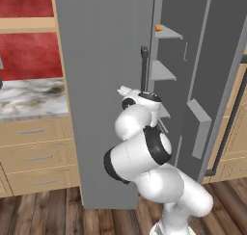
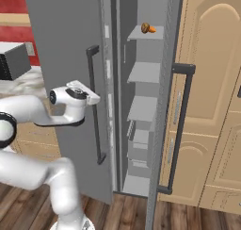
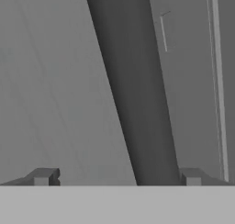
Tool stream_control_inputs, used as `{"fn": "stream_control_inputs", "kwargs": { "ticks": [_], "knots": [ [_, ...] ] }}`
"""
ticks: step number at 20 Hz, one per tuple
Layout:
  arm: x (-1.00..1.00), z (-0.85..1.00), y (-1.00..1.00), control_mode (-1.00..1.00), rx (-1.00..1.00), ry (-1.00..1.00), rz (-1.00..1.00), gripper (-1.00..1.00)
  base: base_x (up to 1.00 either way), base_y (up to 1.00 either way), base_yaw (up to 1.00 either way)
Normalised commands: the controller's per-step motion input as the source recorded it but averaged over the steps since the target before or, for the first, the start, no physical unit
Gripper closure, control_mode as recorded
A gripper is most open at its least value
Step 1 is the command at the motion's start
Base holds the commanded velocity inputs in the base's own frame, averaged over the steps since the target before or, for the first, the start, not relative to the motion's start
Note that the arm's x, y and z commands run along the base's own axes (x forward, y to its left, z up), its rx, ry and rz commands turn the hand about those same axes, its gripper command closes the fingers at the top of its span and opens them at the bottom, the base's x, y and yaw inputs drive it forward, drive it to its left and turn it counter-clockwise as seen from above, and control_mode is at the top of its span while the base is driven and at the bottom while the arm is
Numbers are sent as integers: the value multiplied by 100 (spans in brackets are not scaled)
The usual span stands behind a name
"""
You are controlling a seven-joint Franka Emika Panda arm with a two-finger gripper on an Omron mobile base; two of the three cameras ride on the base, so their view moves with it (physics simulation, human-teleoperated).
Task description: There's a chicken drumstick in the fridge that needs to be moved to the freezer for freezing. Pick up the chicken drumstick from the fridge, place it on any shelf in the freezer, and close the fridge and freezer doors when done.
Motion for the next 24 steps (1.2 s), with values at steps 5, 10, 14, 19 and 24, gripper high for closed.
{"fn": "stream_control_inputs", "kwargs": {
  "ticks": [5,10,14,19,24],
  "knots": [
    [68,0,-15,-100,1,3,2,-100,0,0,0],
    [63,0,-25,-100,2,0,7,-100,0,0,0],
    [67,0,-21,-100,2,1,7,-100,0,0,0],
    [44,5,-13,-100,0,6,4,-100,0,0,0],
    [-20,41,-2,-100,0,-4,0,-100,0,0,0]
  ]
}}
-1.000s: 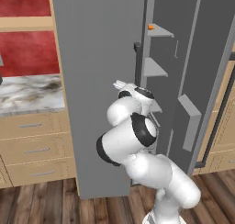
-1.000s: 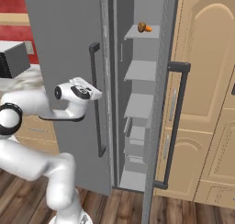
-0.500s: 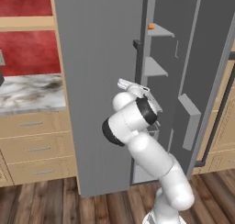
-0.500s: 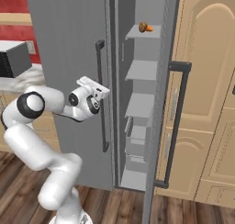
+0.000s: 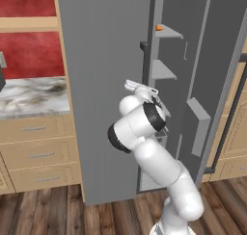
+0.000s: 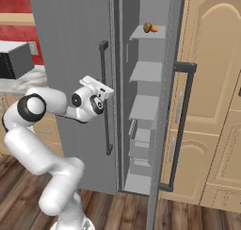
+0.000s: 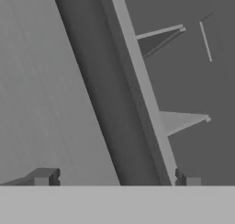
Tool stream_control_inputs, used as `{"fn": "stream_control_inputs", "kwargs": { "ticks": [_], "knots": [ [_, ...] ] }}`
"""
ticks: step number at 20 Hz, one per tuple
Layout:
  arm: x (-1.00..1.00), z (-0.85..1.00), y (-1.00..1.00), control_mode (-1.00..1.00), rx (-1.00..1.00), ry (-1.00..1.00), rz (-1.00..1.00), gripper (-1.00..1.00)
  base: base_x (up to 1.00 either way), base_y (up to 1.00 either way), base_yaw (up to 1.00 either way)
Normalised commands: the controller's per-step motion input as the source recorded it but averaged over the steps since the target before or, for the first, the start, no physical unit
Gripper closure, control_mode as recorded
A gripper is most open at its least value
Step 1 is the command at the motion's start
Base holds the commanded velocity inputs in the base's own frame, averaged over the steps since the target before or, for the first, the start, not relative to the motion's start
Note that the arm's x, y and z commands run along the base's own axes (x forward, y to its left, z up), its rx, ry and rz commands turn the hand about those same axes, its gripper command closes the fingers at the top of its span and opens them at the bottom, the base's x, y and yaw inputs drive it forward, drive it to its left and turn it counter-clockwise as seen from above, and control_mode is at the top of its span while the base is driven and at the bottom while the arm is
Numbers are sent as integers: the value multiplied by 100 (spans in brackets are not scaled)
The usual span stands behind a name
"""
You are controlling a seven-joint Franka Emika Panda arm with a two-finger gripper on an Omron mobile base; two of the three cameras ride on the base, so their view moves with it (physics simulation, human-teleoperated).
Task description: There's a chicken drumstick in the fridge that needs to be moved to the freezer for freezing. Pick up the chicken drumstick from the fridge, place it on any shelf in the freezer, and close the fridge and freezer doors when done.
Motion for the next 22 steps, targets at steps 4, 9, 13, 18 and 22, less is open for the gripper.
{"fn": "stream_control_inputs", "kwargs": {
  "ticks": [4,9,13,18,22],
  "knots": [
    [-48,68,0,-100,0,-18,0,-100,0,0,0],
    [-74,47,0,-100,0,-30,6,-100,0,0,0],
    [-95,39,-1,-100,0,-23,1,-100,0,0,0],
    [-91,83,-9,-100,-4,-2,0,-100,0,0,0],
    [-83,100,-33,-100,-3,9,0,-100,0,0,0]
  ]
}}
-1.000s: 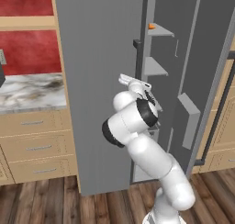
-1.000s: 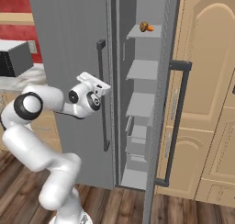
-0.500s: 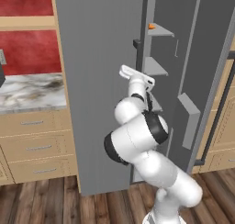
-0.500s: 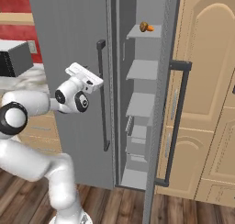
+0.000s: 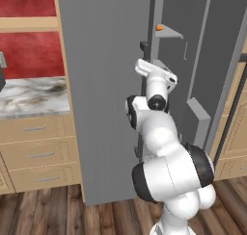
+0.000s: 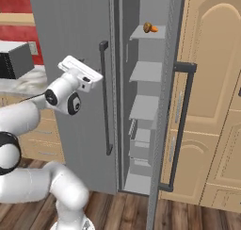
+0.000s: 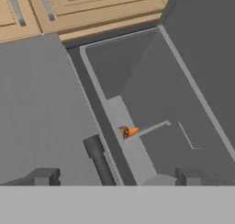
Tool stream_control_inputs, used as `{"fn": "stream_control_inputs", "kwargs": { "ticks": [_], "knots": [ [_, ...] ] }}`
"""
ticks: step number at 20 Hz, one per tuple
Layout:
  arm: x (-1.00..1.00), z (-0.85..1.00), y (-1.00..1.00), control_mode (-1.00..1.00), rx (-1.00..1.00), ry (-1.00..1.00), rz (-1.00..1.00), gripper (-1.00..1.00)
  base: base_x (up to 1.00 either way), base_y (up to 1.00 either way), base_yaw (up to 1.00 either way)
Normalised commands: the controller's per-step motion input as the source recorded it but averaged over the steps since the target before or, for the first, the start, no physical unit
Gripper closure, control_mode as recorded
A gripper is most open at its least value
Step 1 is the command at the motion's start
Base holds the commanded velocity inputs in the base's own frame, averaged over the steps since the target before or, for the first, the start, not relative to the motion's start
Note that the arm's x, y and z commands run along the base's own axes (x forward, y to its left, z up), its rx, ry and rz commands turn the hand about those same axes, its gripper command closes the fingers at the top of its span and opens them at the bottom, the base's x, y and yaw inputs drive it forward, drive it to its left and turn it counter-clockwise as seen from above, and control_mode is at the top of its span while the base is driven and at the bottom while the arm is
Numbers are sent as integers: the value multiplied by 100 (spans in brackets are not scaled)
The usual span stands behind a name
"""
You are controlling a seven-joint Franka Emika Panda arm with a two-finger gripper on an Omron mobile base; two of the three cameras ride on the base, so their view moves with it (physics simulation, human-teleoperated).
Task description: There's a chicken drumstick in the fridge that needs to be moved to the freezer for freezing. Pick up the chicken drumstick from the fridge, place it on any shelf in the freezer, and close the fridge and freezer doors when done.
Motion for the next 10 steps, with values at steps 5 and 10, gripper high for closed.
{"fn": "stream_control_inputs", "kwargs": {
  "ticks": [5,10],
  "knots": [
    [-94,92,-20,-100,-7,24,1,-100,0,0,0],
    [-100,46,0,-100,0,28,0,-100,0,0,0]
  ]
}}
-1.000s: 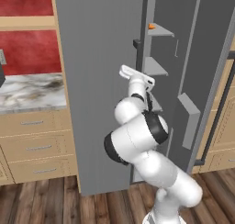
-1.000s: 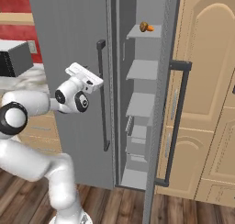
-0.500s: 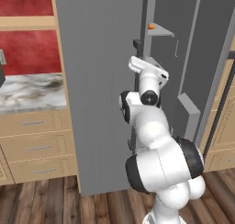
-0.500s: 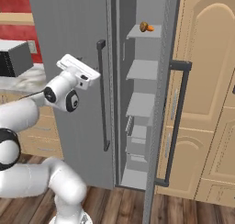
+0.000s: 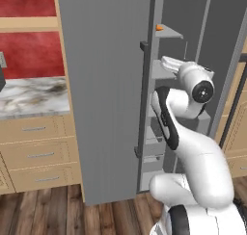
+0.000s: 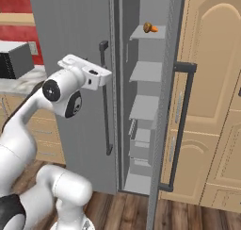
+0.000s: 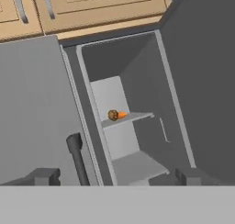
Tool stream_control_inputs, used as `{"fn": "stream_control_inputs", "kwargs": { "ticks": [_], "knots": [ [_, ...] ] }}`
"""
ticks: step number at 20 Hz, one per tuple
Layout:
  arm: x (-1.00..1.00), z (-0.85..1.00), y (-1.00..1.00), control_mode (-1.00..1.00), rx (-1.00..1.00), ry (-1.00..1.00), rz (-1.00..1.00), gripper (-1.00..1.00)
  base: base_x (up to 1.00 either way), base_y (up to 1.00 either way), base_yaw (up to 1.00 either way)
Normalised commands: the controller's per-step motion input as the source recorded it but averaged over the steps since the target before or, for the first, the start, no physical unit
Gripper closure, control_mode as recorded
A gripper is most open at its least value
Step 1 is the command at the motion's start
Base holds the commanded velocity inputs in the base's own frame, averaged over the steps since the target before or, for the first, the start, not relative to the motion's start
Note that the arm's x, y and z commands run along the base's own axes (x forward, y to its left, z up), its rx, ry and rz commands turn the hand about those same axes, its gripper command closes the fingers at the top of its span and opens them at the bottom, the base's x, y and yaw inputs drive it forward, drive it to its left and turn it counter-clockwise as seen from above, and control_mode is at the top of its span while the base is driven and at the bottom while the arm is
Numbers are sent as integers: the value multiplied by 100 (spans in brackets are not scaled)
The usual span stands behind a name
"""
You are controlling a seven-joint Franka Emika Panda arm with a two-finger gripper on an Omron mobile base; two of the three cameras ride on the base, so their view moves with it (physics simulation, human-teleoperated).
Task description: There's a chicken drumstick in the fridge that needs to be moved to the freezer for freezing. Pick up the chicken drumstick from the fridge, place it on any shelf in the freezer, and close the fridge and freezer doors when done.
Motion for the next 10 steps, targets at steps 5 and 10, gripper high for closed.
{"fn": "stream_control_inputs", "kwargs": {
  "ticks": [5,10],
  "knots": [
    [-100,0,11,-100,-5,11,0,-100,0,0,0],
    [-91,0,0,-100,-3,-1,0,-100,0,0,0]
  ]
}}
